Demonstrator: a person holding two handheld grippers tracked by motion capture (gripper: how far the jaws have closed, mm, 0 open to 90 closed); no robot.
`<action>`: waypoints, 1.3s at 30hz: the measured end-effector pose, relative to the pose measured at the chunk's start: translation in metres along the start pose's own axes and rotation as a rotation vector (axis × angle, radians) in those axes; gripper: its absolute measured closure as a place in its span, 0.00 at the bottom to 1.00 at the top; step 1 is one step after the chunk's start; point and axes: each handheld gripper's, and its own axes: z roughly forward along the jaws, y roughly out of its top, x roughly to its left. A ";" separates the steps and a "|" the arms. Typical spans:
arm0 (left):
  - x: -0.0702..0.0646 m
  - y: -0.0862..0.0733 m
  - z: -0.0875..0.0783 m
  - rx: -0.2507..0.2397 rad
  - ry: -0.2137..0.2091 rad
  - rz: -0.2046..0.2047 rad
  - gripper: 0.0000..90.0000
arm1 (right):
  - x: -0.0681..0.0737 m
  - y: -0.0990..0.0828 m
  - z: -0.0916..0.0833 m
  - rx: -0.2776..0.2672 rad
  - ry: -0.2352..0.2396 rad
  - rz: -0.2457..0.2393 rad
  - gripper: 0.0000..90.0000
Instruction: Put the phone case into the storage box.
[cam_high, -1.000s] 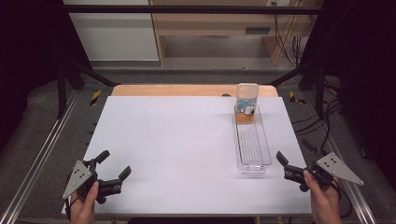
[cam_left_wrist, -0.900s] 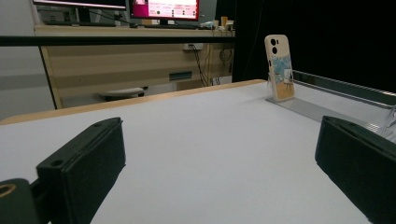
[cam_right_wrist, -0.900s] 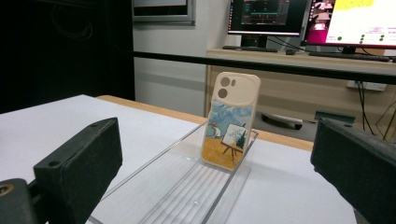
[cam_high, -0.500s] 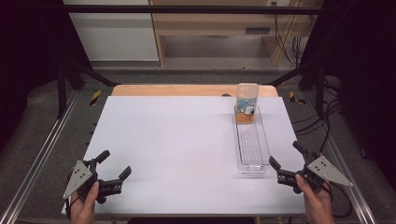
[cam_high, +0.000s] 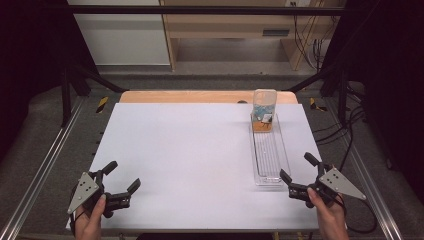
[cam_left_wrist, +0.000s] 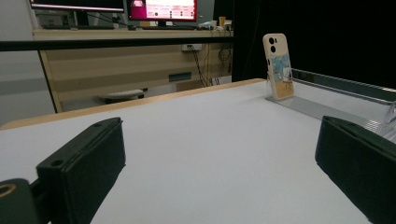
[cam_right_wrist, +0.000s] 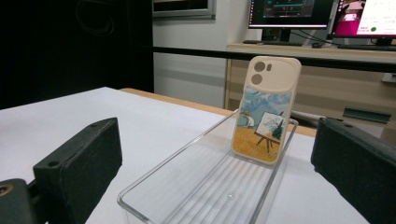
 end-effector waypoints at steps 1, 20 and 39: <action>0.000 0.000 0.000 0.000 0.000 0.001 0.01 | 0.001 -0.001 0.000 0.004 0.002 0.002 0.02; 0.001 -0.001 0.000 0.007 -0.004 0.004 0.01 | 0.010 -0.011 0.010 0.014 0.015 0.008 0.02; 0.003 -0.003 0.001 0.003 -0.015 0.001 0.01 | 0.010 -0.019 0.018 0.014 0.006 0.021 0.02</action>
